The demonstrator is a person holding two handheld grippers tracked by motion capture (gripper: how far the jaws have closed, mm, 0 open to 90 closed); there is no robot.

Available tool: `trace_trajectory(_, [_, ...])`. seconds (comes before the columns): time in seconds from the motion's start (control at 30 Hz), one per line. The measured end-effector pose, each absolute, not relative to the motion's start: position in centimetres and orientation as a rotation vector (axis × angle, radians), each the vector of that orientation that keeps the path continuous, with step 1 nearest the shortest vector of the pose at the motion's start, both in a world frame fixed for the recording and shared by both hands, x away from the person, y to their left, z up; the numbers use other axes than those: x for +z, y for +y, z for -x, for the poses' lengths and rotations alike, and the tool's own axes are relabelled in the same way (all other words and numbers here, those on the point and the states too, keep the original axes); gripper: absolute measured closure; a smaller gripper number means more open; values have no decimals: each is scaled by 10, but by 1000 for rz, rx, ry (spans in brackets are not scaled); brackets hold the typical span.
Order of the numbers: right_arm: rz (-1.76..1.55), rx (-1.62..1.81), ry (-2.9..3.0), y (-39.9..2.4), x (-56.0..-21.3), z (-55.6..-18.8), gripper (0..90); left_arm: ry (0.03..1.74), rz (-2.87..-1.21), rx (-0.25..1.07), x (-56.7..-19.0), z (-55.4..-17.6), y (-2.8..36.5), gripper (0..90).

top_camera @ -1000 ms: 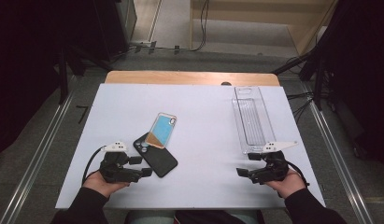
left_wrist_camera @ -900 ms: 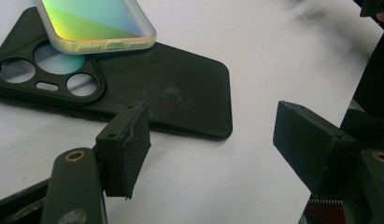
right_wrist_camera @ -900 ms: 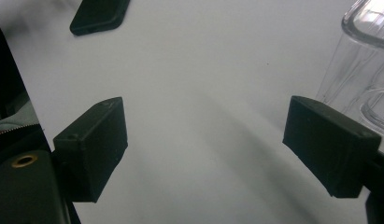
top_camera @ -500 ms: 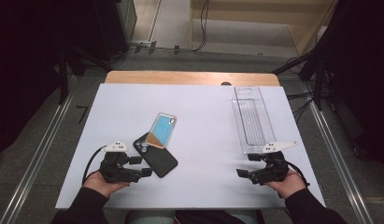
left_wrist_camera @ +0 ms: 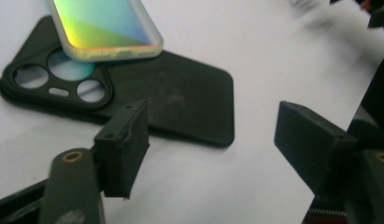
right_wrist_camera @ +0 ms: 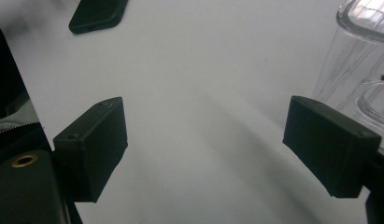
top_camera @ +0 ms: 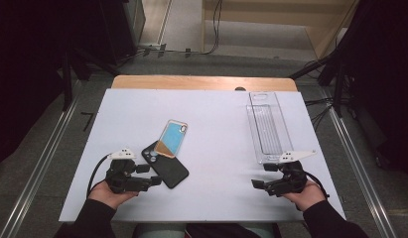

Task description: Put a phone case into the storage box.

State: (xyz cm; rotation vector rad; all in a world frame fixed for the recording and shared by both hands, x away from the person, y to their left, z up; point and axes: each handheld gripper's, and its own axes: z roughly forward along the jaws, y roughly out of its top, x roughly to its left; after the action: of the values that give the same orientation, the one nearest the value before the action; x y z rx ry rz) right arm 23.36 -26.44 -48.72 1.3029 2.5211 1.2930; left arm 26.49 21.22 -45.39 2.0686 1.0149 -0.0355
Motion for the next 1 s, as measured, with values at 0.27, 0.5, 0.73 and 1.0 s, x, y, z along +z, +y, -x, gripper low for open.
trace_trajectory(0.27, [-1308,1290,2515,-265,-487,-233,120,1106,-2077,79,-447,-272,212,0])
trace_trajectory(0.5, [-1311,1286,2513,-266,-487,-233,120,1059,-2057,80,-442,-281,211,0])
trace_trajectory(0.73, [-1316,1286,2511,-267,-487,-234,120,1113,-2044,120,-441,-291,204,0])
trace_trajectory(1.0, [-1319,1288,2509,-267,-487,-233,120,1145,-2034,116,-439,-303,199,5])
